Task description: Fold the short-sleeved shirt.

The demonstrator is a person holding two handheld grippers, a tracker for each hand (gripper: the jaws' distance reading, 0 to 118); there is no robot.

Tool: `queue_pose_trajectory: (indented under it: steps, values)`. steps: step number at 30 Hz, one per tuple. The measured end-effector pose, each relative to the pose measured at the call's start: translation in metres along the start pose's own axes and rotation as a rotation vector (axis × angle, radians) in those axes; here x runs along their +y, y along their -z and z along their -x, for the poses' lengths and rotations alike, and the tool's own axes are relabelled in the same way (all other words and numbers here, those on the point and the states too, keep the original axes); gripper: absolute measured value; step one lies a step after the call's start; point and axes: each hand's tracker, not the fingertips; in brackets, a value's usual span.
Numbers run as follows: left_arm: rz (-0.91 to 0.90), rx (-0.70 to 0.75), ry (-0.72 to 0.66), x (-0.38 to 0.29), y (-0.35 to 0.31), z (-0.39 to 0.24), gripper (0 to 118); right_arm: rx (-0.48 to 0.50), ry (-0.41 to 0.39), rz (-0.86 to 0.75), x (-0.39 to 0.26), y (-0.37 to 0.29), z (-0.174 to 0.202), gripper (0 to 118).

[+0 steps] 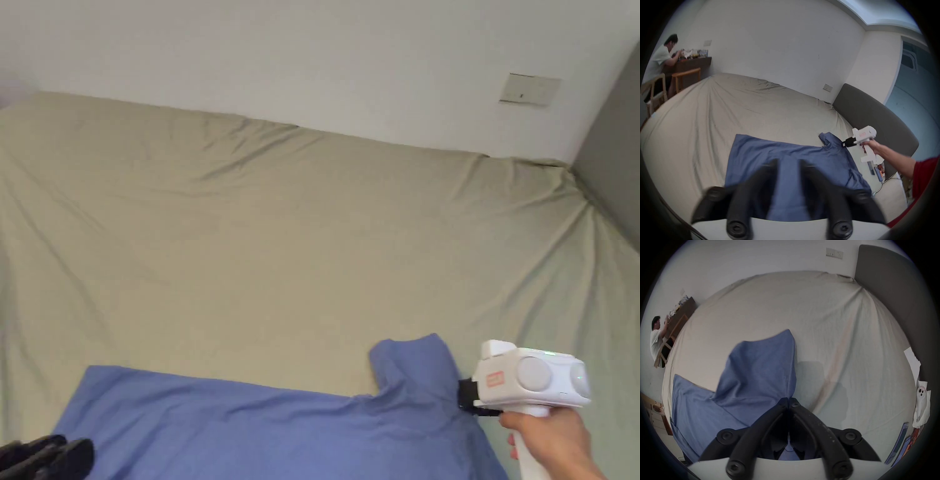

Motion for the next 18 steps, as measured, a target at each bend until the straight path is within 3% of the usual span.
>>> queue_pose_trajectory:
  steps: [1, 6, 9, 12, 14, 16, 18]
  values:
    - [0.002, -0.015, -0.022, 0.011, 0.018, 0.012, 110, 0.008, -0.011, -0.011, -0.003, -0.007, 0.003, 0]
    - [0.098, 0.200, -0.064, 0.059, 0.125, 0.079, 110, 0.080, -0.033, -0.079, -0.021, -0.037, 0.014, 0]
    - [0.214, 0.348, -0.002, 0.064, 0.184, 0.110, 101, 0.104, -0.061, -0.097, -0.032, -0.054, 0.022, 0]
    - [0.307, 0.364, 0.002, 0.061, 0.222, 0.131, 88, 0.123, -0.070, -0.119, -0.039, -0.069, 0.026, 0]
    - [0.341, 0.367, -0.027, 0.058, 0.235, 0.134, 69, 0.134, -0.067, -0.121, -0.040, -0.074, 0.026, 0]
    - [0.353, 0.386, -0.035, 0.055, 0.245, 0.136, 36, 0.137, -0.067, -0.125, -0.041, -0.077, 0.025, 0]
    - [0.399, 0.358, -0.033, 0.054, 0.251, 0.135, 15, 0.134, -0.072, -0.123, -0.042, -0.079, 0.024, 0]
